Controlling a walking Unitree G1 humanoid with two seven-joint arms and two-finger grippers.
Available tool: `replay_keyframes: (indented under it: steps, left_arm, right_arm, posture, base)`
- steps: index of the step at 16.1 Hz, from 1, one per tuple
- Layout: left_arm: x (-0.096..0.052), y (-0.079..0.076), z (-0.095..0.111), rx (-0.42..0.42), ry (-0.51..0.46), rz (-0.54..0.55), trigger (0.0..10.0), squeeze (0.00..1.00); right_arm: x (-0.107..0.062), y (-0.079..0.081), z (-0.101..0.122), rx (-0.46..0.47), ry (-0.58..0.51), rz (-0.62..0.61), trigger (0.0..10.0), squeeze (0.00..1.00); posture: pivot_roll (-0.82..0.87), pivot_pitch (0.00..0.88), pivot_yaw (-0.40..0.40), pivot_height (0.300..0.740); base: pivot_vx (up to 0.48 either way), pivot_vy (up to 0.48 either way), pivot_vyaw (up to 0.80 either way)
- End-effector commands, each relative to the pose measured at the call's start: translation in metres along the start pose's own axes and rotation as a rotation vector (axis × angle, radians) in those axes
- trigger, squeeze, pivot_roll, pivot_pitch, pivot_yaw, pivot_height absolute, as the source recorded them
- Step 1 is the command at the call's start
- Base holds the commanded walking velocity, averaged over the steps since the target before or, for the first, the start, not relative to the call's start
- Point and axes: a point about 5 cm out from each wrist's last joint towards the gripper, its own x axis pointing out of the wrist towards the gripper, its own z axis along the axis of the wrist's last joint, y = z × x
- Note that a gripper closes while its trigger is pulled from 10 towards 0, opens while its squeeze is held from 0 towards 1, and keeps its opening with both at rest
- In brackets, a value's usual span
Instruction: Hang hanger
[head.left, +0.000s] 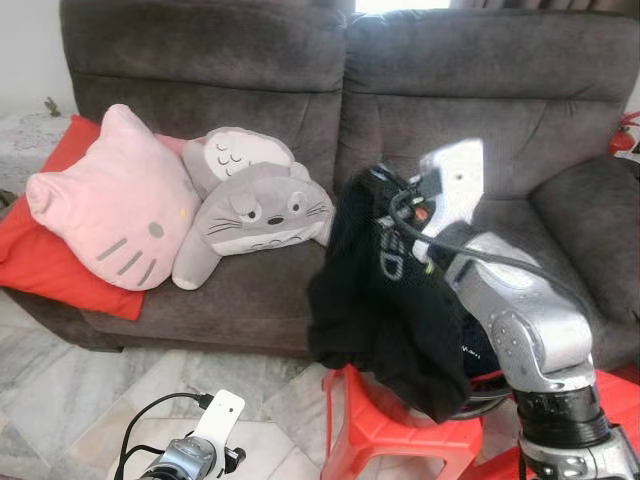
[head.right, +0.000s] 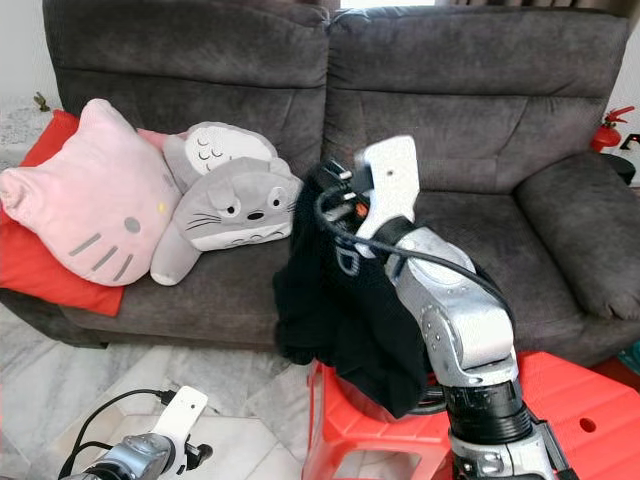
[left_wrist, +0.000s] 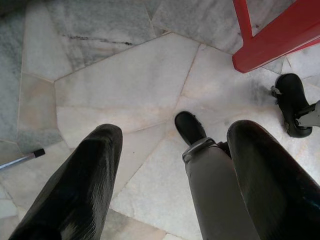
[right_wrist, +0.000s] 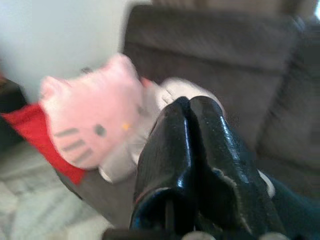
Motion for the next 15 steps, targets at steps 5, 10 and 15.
replay_keyframes:
  steps: [5,10,15]
  left_arm:
    - [0.000,0.000,-0.001,0.014,0.013,-0.004,10.0,0.00]
    - [0.000,0.000,-0.001,0.018,0.014,-0.005,10.0,0.00]
    - [0.000,0.000,-0.001,0.020,0.013,-0.007,10.0,0.00]
  right_arm:
    - [-0.004,-0.020,-0.004,-0.004,0.041,-0.156,0.0,0.00]
    - [-0.018,-0.058,0.047,-0.195,-0.202,-0.489,0.0,0.00]
    - [-0.026,-0.045,0.072,-0.315,-0.367,-0.564,0.0,0.00]
  posture:
    - [-0.18,0.000,-0.028,0.740]
    - [-0.19,0.000,-0.027,0.740]
    - [-0.19,0.000,-0.026,0.740]
  base:
    - [0.000,0.000,0.00]
    - [0.000,0.000,0.00]
    - [0.000,0.000,0.00]
